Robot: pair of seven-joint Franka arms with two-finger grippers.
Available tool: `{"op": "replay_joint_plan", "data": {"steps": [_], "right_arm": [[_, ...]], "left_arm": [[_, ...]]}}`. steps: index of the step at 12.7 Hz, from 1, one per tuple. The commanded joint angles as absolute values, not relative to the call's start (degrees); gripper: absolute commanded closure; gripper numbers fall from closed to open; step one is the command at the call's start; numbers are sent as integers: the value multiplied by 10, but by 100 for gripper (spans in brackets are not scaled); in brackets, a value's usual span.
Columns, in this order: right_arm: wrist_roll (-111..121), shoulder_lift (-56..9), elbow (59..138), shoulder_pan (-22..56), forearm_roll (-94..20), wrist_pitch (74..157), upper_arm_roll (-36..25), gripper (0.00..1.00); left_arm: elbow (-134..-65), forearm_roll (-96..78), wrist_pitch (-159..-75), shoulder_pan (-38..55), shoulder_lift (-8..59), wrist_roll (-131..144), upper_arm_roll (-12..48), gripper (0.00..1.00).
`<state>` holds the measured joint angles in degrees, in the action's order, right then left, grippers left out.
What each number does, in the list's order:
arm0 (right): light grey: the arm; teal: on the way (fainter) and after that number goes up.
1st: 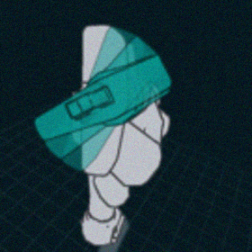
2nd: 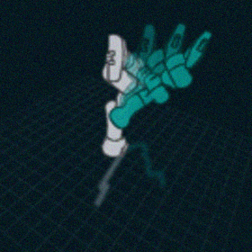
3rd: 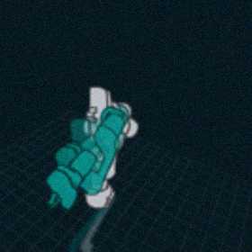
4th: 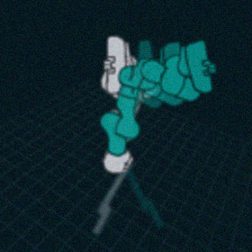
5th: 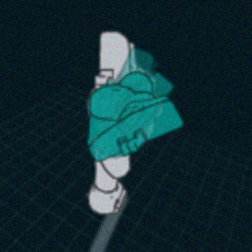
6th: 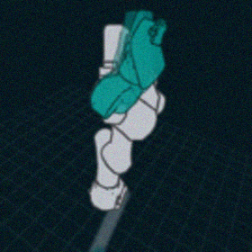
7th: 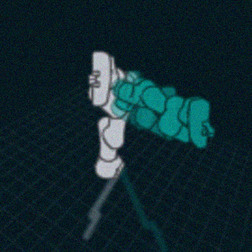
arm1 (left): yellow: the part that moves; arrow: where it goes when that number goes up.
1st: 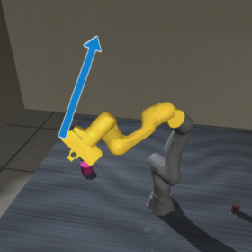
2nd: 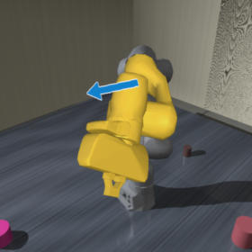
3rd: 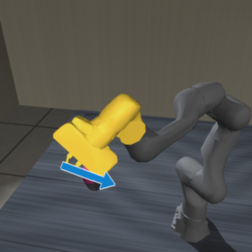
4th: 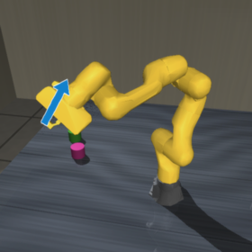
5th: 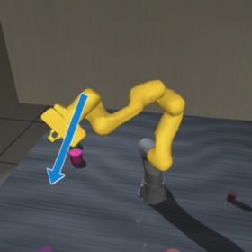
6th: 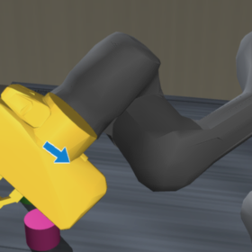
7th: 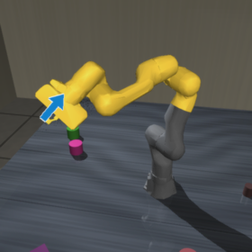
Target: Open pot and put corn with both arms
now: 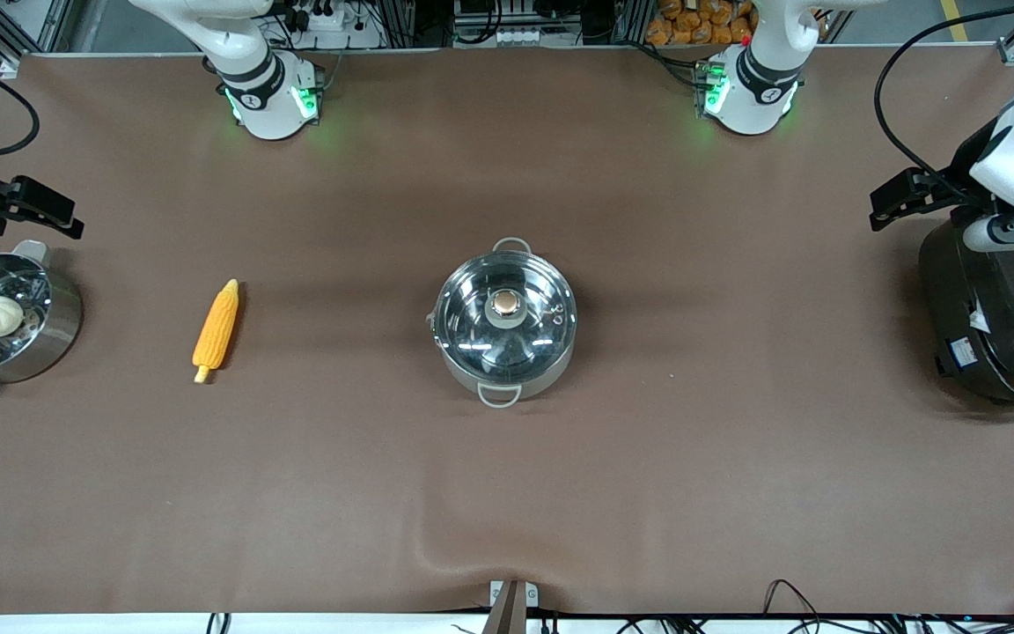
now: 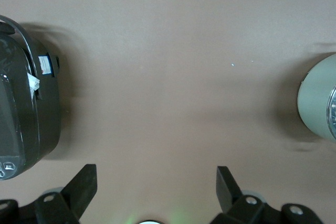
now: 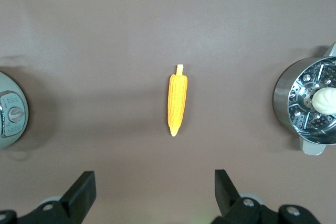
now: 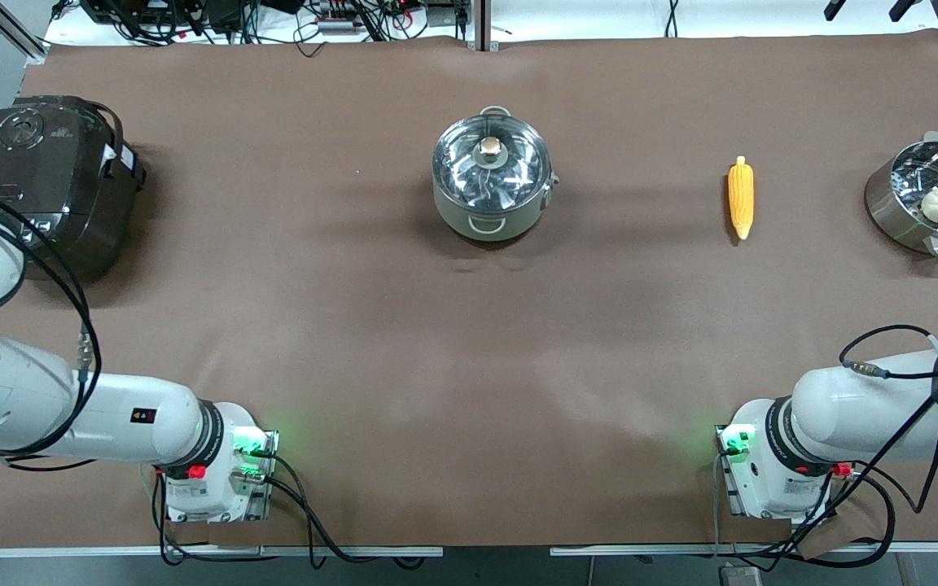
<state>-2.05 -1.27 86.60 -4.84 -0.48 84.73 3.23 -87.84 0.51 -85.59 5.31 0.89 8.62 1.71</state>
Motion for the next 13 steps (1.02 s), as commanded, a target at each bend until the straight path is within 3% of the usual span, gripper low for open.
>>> {"op": "replay_joint_plan", "data": {"steps": [1, 7, 13], "right_arm": [[-29, -2, 877, -44, 4, 846, 32, 0], [-29, -5, 886, -40, 4, 846, 33, 0], [-29, -8, 891, -40, 4, 847, 33, 0]], "left_arm": [[-866, -3, -846, 53, 13, 83, 15, 0], [-846, -25, -876, 67, 65, 103, 23, 0], [-809, -24, -951, 196, 161, 296, 37, 0]]}}
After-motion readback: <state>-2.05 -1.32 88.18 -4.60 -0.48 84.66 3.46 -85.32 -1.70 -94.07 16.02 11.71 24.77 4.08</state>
